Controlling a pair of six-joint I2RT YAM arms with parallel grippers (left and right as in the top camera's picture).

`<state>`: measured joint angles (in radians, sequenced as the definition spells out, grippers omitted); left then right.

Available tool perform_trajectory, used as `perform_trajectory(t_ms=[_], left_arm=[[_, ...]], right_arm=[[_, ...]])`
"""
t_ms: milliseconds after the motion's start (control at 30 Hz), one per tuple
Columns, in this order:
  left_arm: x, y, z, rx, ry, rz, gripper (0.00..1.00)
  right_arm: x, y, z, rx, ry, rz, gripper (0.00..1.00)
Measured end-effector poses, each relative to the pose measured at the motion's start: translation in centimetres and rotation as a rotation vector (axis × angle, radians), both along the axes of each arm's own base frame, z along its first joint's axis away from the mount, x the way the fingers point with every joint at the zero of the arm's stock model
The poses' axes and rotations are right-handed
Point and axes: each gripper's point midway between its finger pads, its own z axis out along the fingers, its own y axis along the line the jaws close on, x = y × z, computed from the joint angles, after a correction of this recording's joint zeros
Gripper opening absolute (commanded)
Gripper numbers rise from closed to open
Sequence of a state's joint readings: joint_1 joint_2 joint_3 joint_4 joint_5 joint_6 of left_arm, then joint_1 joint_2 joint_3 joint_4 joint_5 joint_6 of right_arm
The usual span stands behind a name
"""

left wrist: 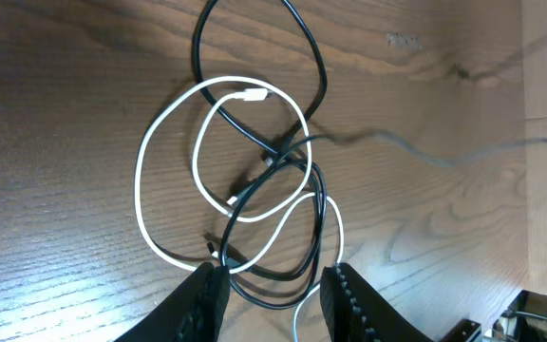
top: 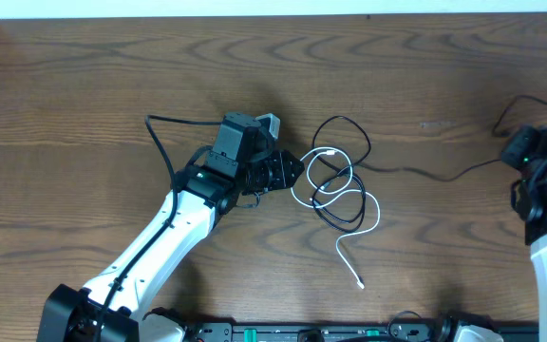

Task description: Untangle cables

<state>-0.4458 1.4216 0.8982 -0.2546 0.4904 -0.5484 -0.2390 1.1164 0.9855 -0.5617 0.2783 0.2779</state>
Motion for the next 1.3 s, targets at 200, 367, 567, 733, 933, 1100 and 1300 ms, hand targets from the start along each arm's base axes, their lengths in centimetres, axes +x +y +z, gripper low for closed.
perform_trajectory(t_ms=[200, 367, 567, 733, 933, 1100, 1300], left_arm=[[-0.1, 0.0, -0.1, 0.002, 0.003, 0.0, 0.37], [-0.1, 0.0, -0.1, 0.002, 0.004, 0.0, 0.37], [-0.1, 0.1, -0.1, 0.003, 0.006, 0.0, 0.37], [-0.2, 0.1, -0.1, 0.005, 0.009, 0.0, 0.37], [-0.3, 0.1, -0.2, 0.007, 0.015, 0.0, 0.37], [-0.3, 0.1, -0.3, 0.008, 0.016, 0.0, 0.37], [-0.3, 0.2, -0.3, 0.009, 0.018, 0.0, 0.37]], right_arm=[[-4.4, -6.9, -4.4, -0.031, 0.225, -0.251, 0.36], [-1.1, -4.6, -6.6, 0.175, 0.156, -0.082, 0.51], [3.2, 5.6, -6.9, 0.486, 0.07, 0.337, 0.53], [3.7, 14.1, -8.9, 0.612, 0.173, 0.577, 0.47], [3.1, 20.2, -13.1, 0.688, 0.345, 0.639, 0.51], [3.2, 22.5, -16.6, 0.769, 0.434, 0.535, 0.5], [5.1, 25.6, -18.6, 0.84, 0.41, 0.476, 0.47]])
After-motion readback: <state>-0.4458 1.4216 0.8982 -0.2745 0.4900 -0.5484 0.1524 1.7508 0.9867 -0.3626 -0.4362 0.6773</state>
